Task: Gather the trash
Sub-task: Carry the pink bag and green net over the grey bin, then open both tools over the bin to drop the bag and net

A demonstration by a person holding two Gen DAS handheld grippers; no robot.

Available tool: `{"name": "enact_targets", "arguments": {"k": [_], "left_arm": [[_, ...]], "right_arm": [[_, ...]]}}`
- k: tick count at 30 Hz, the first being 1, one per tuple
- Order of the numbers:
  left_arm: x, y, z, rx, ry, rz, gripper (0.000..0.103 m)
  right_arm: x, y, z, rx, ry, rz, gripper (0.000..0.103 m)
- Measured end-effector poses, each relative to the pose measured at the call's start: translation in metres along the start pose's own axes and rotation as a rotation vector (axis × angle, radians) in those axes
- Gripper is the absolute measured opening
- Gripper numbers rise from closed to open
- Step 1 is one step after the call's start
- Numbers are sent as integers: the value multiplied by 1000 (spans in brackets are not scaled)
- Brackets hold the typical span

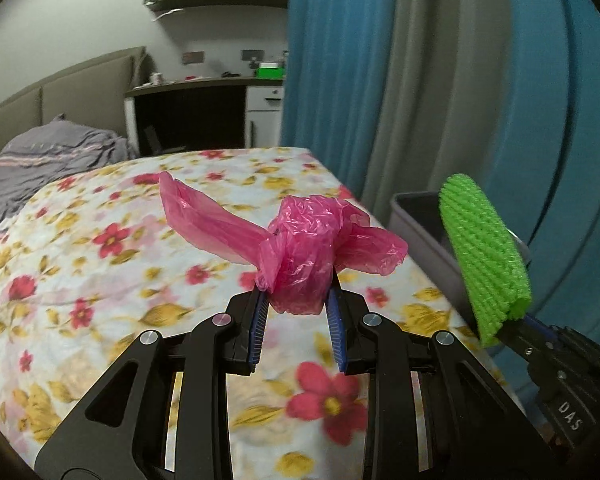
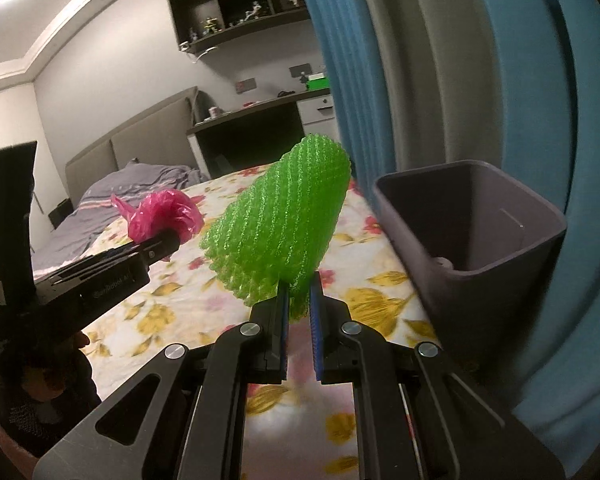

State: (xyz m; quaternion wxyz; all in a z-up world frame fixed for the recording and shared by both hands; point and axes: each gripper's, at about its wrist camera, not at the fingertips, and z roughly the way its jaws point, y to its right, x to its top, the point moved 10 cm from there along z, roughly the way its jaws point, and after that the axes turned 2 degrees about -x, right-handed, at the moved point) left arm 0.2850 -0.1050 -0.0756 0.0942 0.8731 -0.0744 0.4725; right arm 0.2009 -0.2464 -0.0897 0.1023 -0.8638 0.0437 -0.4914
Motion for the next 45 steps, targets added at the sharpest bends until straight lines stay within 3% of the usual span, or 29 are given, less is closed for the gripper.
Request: {"name": "enact_targets", "arguments": {"k": [11,21,24,26,29,34,37,42,45], "left_arm": [[33,95,54,-193,-24,65,27],[39,175,127,-376,-121,80,28],[34,190,142,-427,-154,87,35],[31,194,149,-448,-172,77,49],[30,195,150,-488,-173,53,61],[29,181,144,-450,-149,21,80],[31,163,133,-370,-105,38,90],[28,126,104,-224,-49,55,96],[25,97,78,-121,-11,65,97]], "right_arm": [[39,88,12,-180,41,65,12],[37,150,50,-277,-29,113,13],[31,160,52,-287,-44,120,16],[30,166,52,-293,-46,121,23],[28,172,52,-297,-48,123,33],[25,175,45,-306,-44,126,41],[27,172,37,-316,-24,124,52],[32,164,20,-367,30,104,86],[36,152,6,-434,90,56,98]]}}
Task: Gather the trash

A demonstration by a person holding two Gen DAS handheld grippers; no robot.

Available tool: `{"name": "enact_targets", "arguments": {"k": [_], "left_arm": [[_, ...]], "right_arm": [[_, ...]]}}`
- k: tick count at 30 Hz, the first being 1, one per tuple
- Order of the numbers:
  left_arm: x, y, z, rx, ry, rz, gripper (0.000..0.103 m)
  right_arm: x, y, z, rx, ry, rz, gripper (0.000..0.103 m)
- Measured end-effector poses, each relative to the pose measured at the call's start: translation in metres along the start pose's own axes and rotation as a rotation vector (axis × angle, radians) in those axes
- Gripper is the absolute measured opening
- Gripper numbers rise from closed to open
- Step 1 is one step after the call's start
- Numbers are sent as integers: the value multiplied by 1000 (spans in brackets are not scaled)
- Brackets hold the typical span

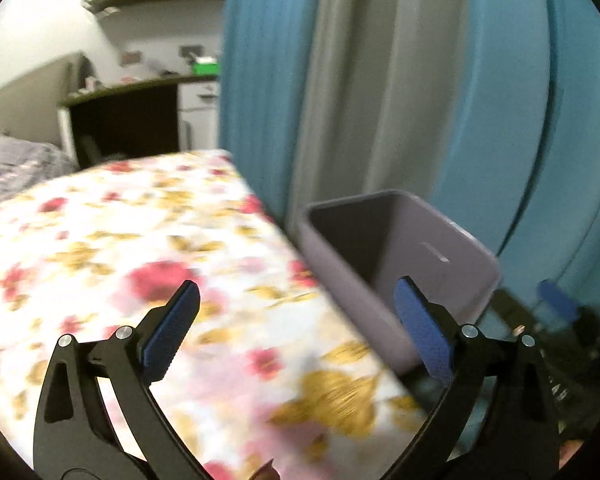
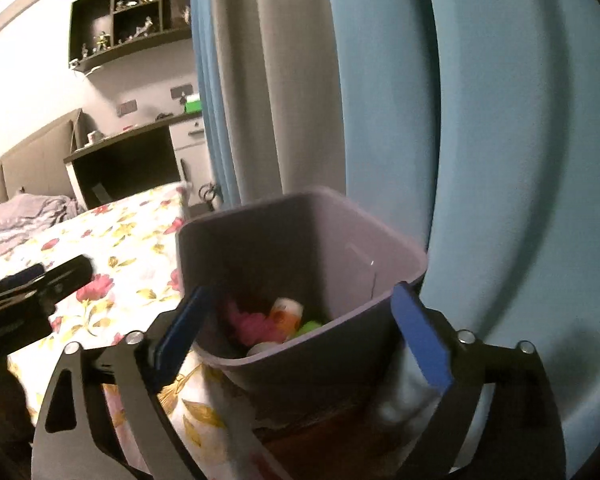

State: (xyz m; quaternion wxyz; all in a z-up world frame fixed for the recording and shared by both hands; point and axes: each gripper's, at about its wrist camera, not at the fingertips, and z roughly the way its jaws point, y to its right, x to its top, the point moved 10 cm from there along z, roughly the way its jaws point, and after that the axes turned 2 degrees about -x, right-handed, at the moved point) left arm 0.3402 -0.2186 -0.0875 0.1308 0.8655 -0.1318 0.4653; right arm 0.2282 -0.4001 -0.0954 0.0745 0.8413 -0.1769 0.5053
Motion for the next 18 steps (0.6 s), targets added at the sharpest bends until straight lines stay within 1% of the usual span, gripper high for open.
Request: {"name": "enact_targets", "arguments": {"k": [2,5,11,16,18], "left_arm": [[-4,-20,-22,71,28,0,97],[-13,-48,-54,163,54,-10,97],[-38,-88,-106,233,58,-58,97],[-53,-111,-143,292,82,-65,97],[-58,-116,-152,306,84,-66,97]], "right_arm": [[0,-8,-11,-5,23,-11,98],[-5,-25,-19,11,22,-28,98],[-22,-63,-41,48,27,-58,98],[-30,-92,-67,75,35,-72,98],[-33,-102,-80,82,43,-80,98]]}}
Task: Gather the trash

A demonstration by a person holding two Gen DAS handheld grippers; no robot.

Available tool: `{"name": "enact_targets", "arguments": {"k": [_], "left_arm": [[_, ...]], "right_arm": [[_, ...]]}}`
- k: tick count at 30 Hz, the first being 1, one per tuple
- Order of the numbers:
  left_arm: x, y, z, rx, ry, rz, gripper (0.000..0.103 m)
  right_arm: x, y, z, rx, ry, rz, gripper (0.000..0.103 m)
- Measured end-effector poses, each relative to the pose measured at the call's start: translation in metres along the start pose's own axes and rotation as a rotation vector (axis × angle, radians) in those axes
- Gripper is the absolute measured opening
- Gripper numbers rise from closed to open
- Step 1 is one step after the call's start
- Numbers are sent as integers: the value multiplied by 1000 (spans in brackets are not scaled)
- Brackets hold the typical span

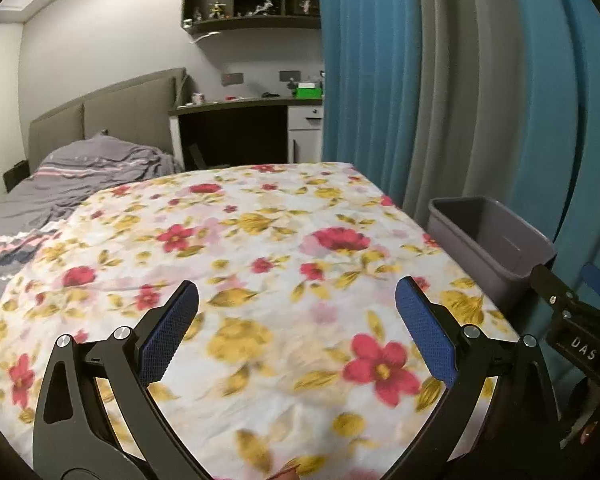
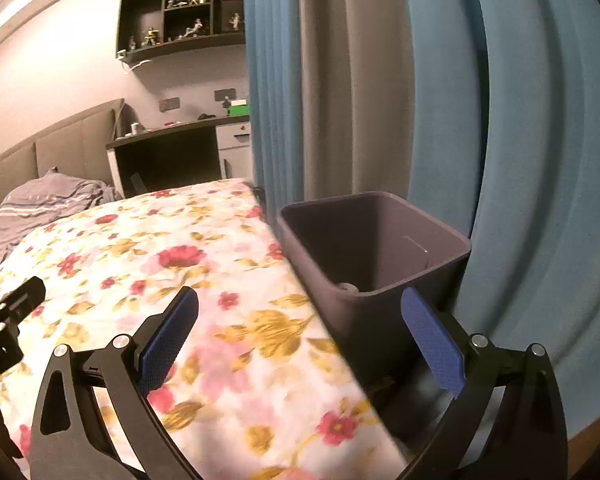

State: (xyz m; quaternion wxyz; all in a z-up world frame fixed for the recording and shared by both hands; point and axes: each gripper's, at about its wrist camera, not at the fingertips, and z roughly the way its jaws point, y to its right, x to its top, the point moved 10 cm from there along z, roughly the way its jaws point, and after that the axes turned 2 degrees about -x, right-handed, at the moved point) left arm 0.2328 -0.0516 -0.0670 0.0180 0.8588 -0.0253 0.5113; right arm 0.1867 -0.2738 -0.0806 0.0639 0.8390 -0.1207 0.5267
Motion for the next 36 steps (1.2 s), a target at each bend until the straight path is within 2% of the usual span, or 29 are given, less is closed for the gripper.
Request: {"name": "enact_targets", "arguments": {"k": [8,15,36], "left_arm": [[-16,-23,-33,8,26,0,97],[-22,-32,-54,-16,37,-13,97],[-23,-50,-65,-26,55,-59,97]], "right_arm": [[-3,-27,-40,-5,50,-28,98],[-3,-44,-64,2,82,-37,98],[-4,-67,-78,12,110,-64,98]]}}
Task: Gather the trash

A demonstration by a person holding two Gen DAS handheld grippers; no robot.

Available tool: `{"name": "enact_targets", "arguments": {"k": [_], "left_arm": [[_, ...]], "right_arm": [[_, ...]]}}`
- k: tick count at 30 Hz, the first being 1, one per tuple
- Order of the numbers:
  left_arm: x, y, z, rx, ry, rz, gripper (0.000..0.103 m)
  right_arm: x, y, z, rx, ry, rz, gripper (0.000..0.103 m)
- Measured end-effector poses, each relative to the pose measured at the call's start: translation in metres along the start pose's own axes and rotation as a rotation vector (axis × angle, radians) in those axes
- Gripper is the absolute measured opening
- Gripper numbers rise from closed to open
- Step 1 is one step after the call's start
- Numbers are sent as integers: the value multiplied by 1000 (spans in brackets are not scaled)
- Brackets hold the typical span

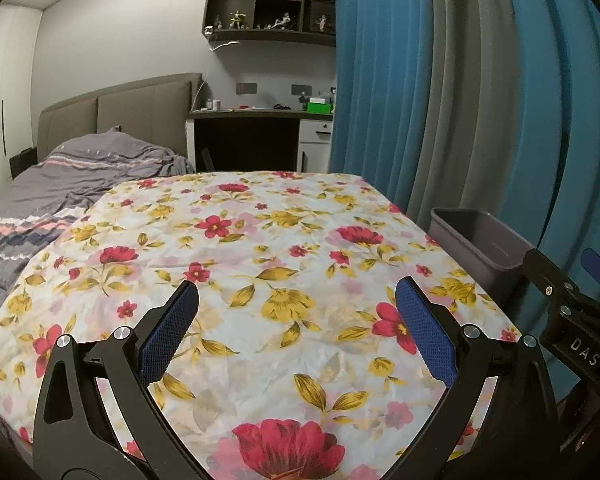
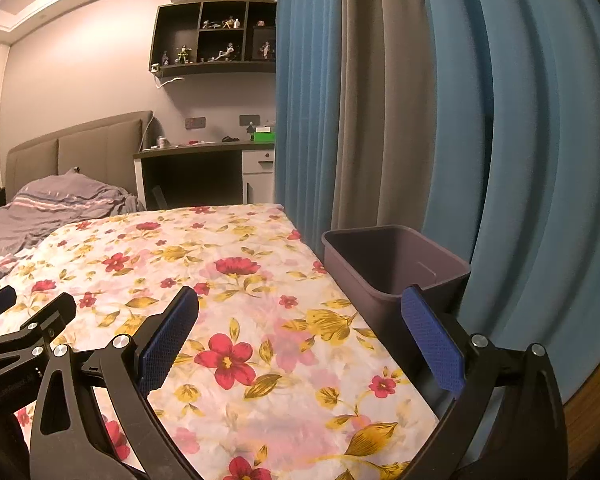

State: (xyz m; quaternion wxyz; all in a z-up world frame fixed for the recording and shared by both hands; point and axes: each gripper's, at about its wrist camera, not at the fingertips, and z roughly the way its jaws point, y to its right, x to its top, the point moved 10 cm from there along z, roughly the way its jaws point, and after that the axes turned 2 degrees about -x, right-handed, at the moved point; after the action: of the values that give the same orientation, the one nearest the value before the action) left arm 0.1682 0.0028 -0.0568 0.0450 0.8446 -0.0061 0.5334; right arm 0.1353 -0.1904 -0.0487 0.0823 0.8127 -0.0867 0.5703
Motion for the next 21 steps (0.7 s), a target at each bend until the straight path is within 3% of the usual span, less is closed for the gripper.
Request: {"name": "enact_targets", "arguments": {"k": [21], "left_arm": [[0,2,3,-6,2,2,97]], "right_arm": [[1,-1,1,-7,9,7,98]]}}
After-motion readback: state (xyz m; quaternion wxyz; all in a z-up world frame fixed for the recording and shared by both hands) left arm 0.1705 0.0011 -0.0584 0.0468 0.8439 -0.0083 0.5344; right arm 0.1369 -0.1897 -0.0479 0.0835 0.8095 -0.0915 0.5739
